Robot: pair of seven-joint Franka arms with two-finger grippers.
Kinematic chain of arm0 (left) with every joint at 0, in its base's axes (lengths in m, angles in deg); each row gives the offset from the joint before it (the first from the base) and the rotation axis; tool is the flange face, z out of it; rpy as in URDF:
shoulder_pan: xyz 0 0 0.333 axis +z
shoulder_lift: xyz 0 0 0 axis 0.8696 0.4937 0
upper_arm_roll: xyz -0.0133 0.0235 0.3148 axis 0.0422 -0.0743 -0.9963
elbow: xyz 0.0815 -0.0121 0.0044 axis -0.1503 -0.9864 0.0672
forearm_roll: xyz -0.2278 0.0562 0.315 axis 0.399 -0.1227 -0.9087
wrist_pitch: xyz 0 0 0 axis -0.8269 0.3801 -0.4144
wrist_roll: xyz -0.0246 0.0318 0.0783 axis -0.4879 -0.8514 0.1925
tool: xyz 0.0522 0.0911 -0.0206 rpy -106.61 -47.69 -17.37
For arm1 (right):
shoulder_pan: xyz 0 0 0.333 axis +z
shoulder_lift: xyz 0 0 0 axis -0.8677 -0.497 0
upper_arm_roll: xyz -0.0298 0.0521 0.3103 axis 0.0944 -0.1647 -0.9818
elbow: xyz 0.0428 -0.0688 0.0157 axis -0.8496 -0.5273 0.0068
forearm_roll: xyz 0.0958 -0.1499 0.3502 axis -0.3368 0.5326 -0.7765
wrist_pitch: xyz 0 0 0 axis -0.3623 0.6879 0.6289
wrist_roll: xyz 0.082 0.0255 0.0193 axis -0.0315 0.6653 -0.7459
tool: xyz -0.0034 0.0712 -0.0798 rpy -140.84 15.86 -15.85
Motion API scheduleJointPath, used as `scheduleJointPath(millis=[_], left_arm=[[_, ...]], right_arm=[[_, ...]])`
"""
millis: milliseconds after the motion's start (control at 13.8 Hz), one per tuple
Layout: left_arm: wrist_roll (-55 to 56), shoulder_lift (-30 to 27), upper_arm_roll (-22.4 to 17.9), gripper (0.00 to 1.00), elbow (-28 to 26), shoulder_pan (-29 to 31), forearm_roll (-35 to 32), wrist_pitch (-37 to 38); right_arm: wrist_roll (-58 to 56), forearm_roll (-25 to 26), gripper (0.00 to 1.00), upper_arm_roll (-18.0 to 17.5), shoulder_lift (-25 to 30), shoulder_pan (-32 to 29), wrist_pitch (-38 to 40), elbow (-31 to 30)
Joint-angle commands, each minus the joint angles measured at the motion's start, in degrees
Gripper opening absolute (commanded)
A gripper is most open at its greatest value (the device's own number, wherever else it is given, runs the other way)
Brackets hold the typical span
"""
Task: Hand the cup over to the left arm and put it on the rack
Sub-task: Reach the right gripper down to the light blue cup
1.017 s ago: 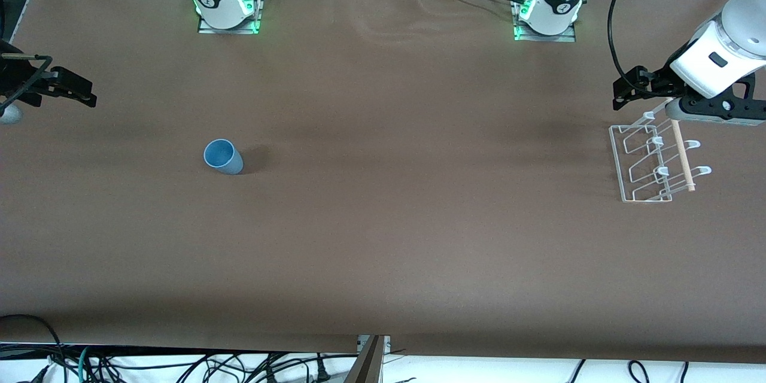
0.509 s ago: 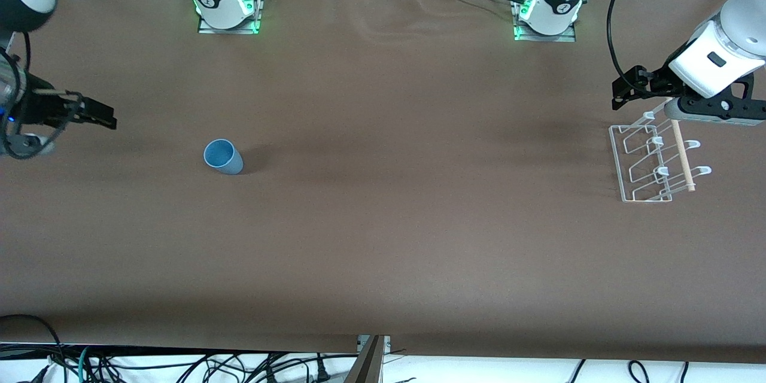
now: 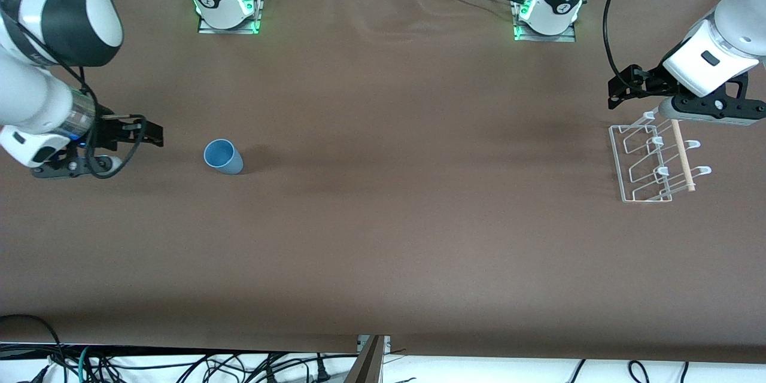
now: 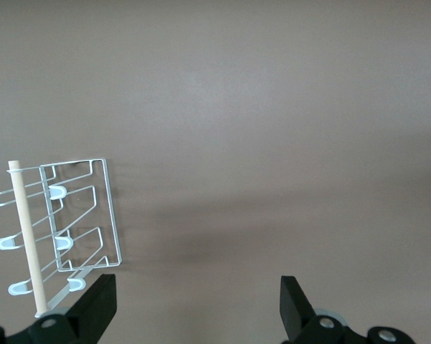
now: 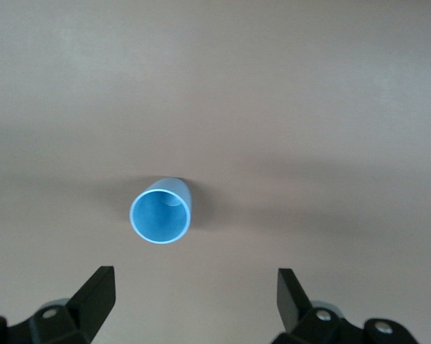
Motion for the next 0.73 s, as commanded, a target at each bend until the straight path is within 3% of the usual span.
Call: scheduleJointPath(millis=[0,654], left_arm=[[-1.2,0.0,0.1,1.0,0.7,0.0,0.7,1.0],[-1.3,0.0,0.2,1.0,0.7,0.0,0.7,1.1]], right_arm=[[3.3,-0.8,1.0,-1.8,0.9,-0.7,-4.8,-5.9],[4.1,-0.8,1.0,-2.1,1.2,-0.7,-21.5,-22.7]])
